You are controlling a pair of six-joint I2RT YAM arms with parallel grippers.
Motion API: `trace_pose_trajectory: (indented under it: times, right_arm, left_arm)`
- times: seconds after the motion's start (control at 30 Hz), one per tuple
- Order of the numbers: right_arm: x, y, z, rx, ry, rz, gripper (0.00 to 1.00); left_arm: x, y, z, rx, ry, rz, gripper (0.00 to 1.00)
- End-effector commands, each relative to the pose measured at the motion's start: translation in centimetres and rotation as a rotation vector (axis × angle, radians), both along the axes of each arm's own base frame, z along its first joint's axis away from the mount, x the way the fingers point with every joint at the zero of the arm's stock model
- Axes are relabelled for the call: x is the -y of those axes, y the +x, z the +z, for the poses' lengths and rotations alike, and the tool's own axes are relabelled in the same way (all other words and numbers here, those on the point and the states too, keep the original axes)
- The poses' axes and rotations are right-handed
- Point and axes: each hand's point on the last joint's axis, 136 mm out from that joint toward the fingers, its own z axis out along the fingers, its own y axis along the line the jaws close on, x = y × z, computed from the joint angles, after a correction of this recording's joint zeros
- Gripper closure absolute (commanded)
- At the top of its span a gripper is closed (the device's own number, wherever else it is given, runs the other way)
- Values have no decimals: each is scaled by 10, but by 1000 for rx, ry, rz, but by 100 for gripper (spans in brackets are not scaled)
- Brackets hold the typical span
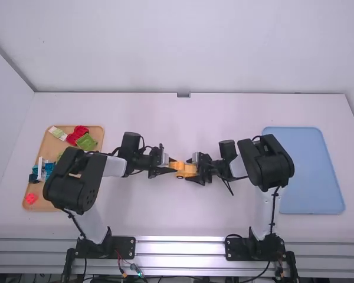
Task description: Assemble lego blocks to make yellow taxi
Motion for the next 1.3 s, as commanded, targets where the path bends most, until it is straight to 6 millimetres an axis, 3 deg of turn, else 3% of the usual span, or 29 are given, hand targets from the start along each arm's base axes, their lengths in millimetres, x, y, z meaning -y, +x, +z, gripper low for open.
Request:
trace_pose_trajectory:
  times: [0.0, 0.1, 0.2, 0.27, 1.13, 1.27]
  right_arm:
    - [2, -3, -6, -28, -2, -4, 25]
    - [1, -5, -5, -16, 2, 8, 33]
    - [2, -7, -6, 5, 0, 19, 60]
    - [2, -8, -7, 3, -1, 19, 65]
    - [-2, -14, -5, -10, 12, 41, 64]
    - [-3, -16, -3, -12, 24, 49, 64]
  left_arm:
    - [6, -8, -2, -31, -11, -23, 83]
    - [13, -12, -4, -30, -9, -46, 83]
    - [17, -10, -11, -23, 17, -37, 86]
    - [17, -5, -16, -50, 38, 1, 86]
    - [24, -2, -18, -38, 61, 22, 88]
    - [25, -1, -27, -41, 106, 43, 92]
